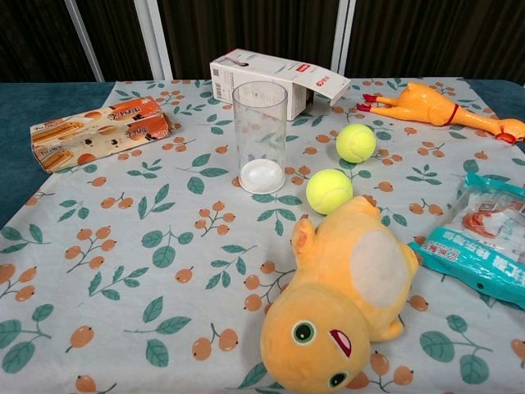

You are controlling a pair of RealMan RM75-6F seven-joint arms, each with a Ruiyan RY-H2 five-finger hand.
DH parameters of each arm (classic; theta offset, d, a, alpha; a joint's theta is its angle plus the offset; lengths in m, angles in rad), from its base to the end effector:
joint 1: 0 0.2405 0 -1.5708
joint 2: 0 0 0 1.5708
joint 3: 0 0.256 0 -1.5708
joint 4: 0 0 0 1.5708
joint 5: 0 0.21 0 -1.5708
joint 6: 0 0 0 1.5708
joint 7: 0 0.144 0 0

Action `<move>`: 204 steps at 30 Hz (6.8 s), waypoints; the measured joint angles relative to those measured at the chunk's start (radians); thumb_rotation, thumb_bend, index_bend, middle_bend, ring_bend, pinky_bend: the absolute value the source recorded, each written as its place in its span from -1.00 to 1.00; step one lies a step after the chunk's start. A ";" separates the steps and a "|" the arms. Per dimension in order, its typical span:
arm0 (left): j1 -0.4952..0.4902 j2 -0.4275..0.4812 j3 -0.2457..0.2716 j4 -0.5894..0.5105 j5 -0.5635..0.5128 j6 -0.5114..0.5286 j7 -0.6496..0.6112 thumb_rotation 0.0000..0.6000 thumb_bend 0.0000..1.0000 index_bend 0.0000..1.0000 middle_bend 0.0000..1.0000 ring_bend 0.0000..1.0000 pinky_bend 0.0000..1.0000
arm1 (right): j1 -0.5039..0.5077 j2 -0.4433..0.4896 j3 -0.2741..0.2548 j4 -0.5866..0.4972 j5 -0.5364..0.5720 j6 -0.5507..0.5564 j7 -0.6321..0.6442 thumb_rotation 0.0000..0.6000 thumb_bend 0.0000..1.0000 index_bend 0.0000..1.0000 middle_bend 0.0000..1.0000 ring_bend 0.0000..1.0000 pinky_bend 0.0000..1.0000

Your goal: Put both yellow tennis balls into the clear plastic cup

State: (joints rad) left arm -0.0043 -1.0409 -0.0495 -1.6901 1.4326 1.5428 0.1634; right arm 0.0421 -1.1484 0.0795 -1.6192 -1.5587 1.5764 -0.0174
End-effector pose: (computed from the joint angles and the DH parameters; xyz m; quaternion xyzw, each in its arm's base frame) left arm -0.3201 0.1544 0.1879 -0.5782 -0.3605 -0.3175 0.6596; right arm -0.2996 -0.1729 0.1624 0.5752 -0.3580 0.4287 0.5977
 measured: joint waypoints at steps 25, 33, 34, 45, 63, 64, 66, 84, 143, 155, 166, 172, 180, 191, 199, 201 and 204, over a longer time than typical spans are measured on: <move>0.015 0.010 0.007 -0.009 0.018 0.026 -0.016 1.00 -1.00 -0.88 -1.00 -1.00 -0.77 | 0.005 0.049 -0.032 -0.030 -0.043 -0.023 0.101 1.00 -0.63 -0.70 -0.86 -0.65 -0.92; 0.019 0.014 -0.001 -0.009 0.009 0.034 -0.025 1.00 -0.99 -0.88 -1.00 -1.00 -0.77 | 0.057 0.113 -0.058 -0.080 -0.113 -0.094 0.204 1.00 -0.63 -0.70 -0.86 -0.65 -0.92; 0.019 0.014 -0.001 -0.010 0.011 0.034 -0.024 1.00 -0.99 -0.88 -1.00 -1.00 -0.77 | 0.067 0.118 -0.059 -0.087 -0.118 -0.108 0.206 1.00 -0.63 -0.70 -0.86 -0.65 -0.92; 0.011 0.005 0.001 -0.009 0.008 0.018 -0.004 1.00 -0.99 -0.88 -1.00 -1.00 -0.77 | 0.279 0.146 -0.005 -0.202 -0.111 -0.379 0.228 1.00 -0.63 -0.70 -0.86 -0.65 -0.92; 0.004 0.006 -0.011 -0.002 -0.022 0.002 -0.012 1.00 -0.99 -0.88 -1.00 -1.00 -0.77 | 0.570 -0.199 0.154 -0.157 0.433 -0.628 -0.123 1.00 -0.63 -0.70 -0.86 -0.65 -0.92; 0.004 0.006 -0.011 -0.002 -0.023 0.000 -0.011 1.00 -0.99 -0.88 -1.00 -1.00 -0.77 | 0.585 -0.223 0.158 -0.151 0.463 -0.627 -0.157 1.00 -0.63 -0.70 -0.86 -0.64 -0.92; 0.002 0.005 -0.013 -0.002 -0.028 -0.003 -0.009 1.00 -0.99 -0.88 -1.00 -1.00 -0.77 | 0.610 -0.266 0.163 -0.135 0.509 -0.625 -0.205 1.00 -0.63 -0.70 -0.85 -0.63 -0.92; -0.002 0.004 -0.018 0.001 -0.043 -0.011 -0.008 1.00 -0.99 -0.88 -1.00 -1.00 -0.77 | 0.680 -0.496 0.155 0.066 0.603 -0.549 -0.329 1.00 -0.63 -0.59 -0.72 -0.47 -0.92; -0.007 0.007 -0.019 -0.001 -0.061 -0.021 -0.002 1.00 -0.99 -0.85 -1.00 -1.00 -0.77 | 0.727 -0.656 0.188 0.272 0.648 -0.558 -0.390 1.00 -0.13 0.18 -0.04 0.28 -0.30; -0.006 0.012 -0.019 -0.002 -0.061 -0.021 -0.014 1.00 -0.99 -0.85 -1.00 -1.00 -0.77 | 0.680 -0.479 0.226 0.131 0.616 -0.495 -0.372 1.00 -0.13 0.19 -0.04 0.28 0.13; -0.006 0.013 -0.020 -0.005 -0.061 -0.020 -0.017 1.00 -0.99 -0.85 -1.00 -1.00 -0.77 | 0.663 -0.236 0.336 -0.057 0.626 -0.489 -0.343 1.00 -0.13 0.19 -0.04 0.28 0.38; -0.005 0.015 -0.019 -0.006 -0.060 -0.020 -0.020 1.00 -0.99 -0.85 -1.00 -1.00 -0.77 | 0.725 -0.228 0.373 -0.097 0.697 -0.549 -0.346 1.00 -0.13 0.19 -0.04 0.26 -0.72; -0.004 0.020 -0.025 -0.001 -0.070 -0.021 -0.037 1.00 -0.99 -0.85 -1.00 -1.00 -0.77 | 0.884 -0.338 0.413 -0.028 0.780 -0.571 -0.382 1.00 -0.14 0.19 -0.04 0.21 -0.80; -0.007 0.023 -0.024 0.001 -0.069 -0.028 -0.046 1.00 -0.99 -0.85 -1.00 -1.00 -0.77 | 1.032 -0.474 0.418 0.091 0.872 -0.571 -0.447 1.00 -0.13 0.19 -0.07 0.09 -0.85; -0.005 0.028 -0.024 0.002 -0.067 -0.025 -0.057 1.00 -0.99 -0.85 -1.00 -1.00 -0.77 | 1.068 -0.510 0.375 0.142 0.922 -0.597 -0.471 1.00 -0.14 0.15 -0.13 0.02 -0.90; -0.005 0.028 -0.024 0.002 -0.068 -0.026 -0.058 1.00 -0.99 -0.85 -1.00 -1.00 -0.77 | 1.071 -0.511 0.372 0.149 0.929 -0.603 -0.470 1.00 -0.14 0.12 -0.15 -0.01 -0.92; -0.004 0.029 -0.026 0.003 -0.071 -0.024 -0.059 1.00 -0.99 -0.85 -1.00 -1.00 -0.77 | 1.073 -0.501 0.369 0.149 0.949 -0.621 -0.466 1.00 -0.13 0.06 -0.20 -0.09 -0.94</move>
State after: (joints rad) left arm -0.0087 -1.0122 -0.0757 -1.6871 1.3616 1.5184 0.1044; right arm 1.1148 -1.6491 0.4483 -1.4697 -0.6095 0.9557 -0.4830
